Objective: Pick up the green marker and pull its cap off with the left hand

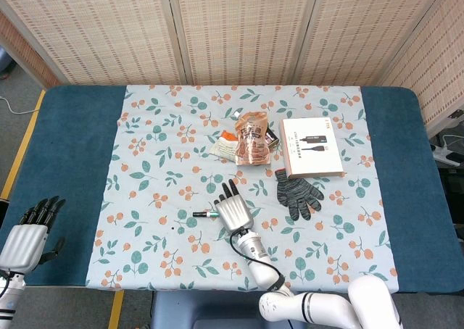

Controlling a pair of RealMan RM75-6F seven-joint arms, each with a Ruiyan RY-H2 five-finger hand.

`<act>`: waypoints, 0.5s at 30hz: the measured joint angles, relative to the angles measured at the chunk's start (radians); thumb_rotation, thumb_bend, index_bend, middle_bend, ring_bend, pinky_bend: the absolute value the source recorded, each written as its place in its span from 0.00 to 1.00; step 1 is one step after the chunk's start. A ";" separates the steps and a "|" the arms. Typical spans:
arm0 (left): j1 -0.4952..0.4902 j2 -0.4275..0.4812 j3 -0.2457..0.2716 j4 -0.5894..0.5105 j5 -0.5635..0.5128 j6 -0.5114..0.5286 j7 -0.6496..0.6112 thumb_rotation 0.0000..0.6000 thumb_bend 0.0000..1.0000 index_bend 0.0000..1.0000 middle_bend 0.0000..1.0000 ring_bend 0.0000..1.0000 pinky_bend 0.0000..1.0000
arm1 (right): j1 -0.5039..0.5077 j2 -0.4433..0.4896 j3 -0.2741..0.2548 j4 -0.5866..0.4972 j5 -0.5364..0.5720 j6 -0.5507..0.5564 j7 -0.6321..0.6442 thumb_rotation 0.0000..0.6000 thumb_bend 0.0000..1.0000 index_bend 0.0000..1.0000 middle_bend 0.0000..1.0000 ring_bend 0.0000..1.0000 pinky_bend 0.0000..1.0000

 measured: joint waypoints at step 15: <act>-0.001 0.002 0.000 0.001 -0.001 0.000 -0.005 1.00 0.40 0.00 0.00 0.00 0.14 | 0.009 0.001 -0.022 -0.013 -0.018 0.026 0.004 1.00 0.33 0.72 0.53 0.21 0.00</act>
